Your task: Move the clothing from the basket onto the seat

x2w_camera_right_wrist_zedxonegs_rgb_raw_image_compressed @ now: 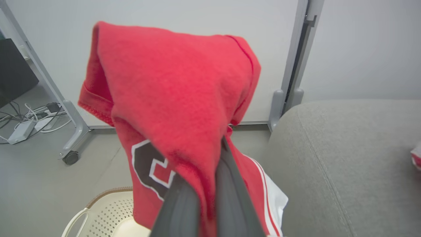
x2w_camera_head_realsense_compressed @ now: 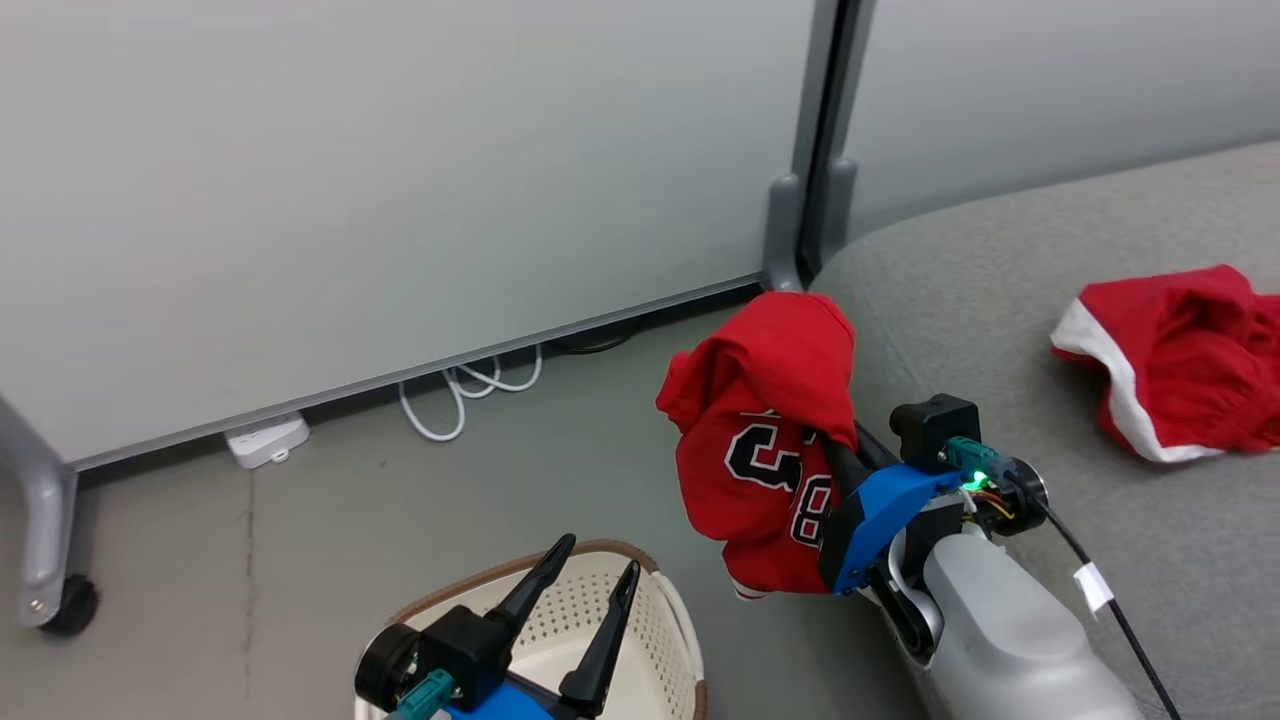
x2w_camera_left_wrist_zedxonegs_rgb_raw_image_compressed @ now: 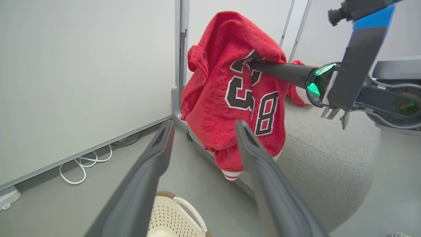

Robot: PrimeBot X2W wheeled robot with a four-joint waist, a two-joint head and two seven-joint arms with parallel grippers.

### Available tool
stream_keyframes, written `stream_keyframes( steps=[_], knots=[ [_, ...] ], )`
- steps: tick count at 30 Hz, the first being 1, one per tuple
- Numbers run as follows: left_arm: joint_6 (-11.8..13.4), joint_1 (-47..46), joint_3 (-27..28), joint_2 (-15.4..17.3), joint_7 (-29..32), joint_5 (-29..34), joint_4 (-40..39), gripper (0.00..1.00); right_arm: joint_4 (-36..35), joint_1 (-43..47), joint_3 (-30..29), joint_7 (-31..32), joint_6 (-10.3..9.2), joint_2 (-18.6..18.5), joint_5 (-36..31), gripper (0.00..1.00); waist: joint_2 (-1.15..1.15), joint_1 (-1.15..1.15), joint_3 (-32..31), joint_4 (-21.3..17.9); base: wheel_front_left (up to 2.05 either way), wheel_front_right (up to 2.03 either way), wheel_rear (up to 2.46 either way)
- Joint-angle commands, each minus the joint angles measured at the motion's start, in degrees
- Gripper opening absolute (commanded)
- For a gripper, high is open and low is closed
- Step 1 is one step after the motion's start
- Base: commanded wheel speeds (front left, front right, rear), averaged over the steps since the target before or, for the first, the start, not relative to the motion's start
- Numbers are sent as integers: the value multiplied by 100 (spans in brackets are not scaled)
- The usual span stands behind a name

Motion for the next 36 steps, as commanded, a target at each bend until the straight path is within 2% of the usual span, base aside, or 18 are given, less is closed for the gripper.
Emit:
stream_keyframes(
  steps=[1, 9, 17, 26, 36],
  knots=[
    [-11, -30, 25, 6, -18, 47, -5, 100, -3, -39, -23, -23, -2, -2, -25, 0, 0, 0, 47, -454, 0, 0, 0],
    [-26, -85, 8, -34, -17, 89, 24, 100, 17, -78, -55, -28, -2, -2, -61, 0, 0, 0, 117, -1285, 0, 0, 0],
    [-30, -104, -50, -23, -18, 45, 12, 100, 41, -47, -115, -32, -2, -1, -91, 0, 0, 0, 195, -1835, 0, 0, 0],
    [-31, -152, -124, -2, -18, 18, 29, 100, 48, 58, -172, -37, -2, -1, -112, 0, 0, 0, 224, -2010, 0, 0, 0],
    [-31, -194, -87, 40, -18, 17, 11, 100, 79, -216, -628, -41, -2, -3, -202, 0, 0, 0, 406, -1811, 0, 0, 0]
  ],
)
